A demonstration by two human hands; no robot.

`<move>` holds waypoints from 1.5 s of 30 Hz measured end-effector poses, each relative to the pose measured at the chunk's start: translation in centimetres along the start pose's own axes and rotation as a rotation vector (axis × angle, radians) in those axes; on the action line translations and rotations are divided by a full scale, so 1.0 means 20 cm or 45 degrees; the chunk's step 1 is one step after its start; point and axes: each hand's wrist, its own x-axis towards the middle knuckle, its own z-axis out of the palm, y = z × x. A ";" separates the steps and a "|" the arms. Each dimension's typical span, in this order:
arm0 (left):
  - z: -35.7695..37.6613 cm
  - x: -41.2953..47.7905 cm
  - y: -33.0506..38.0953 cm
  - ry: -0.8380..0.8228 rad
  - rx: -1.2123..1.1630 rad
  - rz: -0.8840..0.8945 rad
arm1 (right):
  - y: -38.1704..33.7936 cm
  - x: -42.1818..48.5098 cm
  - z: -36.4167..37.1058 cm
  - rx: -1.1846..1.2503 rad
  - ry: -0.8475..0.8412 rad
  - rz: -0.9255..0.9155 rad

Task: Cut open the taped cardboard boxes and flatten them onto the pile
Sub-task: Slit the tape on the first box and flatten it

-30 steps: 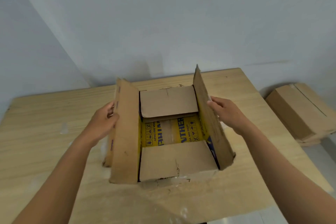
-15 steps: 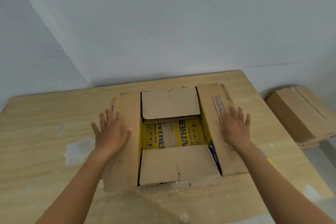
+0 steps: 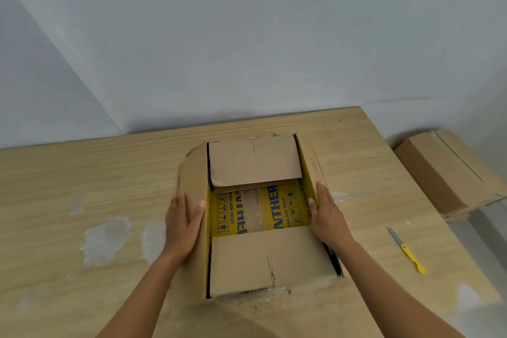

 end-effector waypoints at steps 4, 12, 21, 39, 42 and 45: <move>-0.15 -0.01 0.06 0.328 -0.193 -0.121 | 0.01 0.01 -0.01 0.001 0.050 -0.003; -0.46 -0.06 0.25 -0.242 -0.654 -0.241 | 0.00 0.08 -0.14 -0.158 0.144 0.063; -0.45 -0.22 0.65 -0.268 -0.756 0.162 | -0.43 -0.13 -0.30 0.176 -0.020 -0.258; -0.34 -0.34 1.12 -0.170 -0.584 0.469 | -0.96 -0.62 -0.55 0.513 -0.084 -0.578; -0.30 -0.34 1.16 -0.154 -0.480 0.574 | -0.89 -0.58 -0.69 0.548 0.026 -0.532; -0.22 -0.33 1.15 -0.201 -0.311 0.703 | -0.79 -0.53 -0.84 0.653 0.105 -0.513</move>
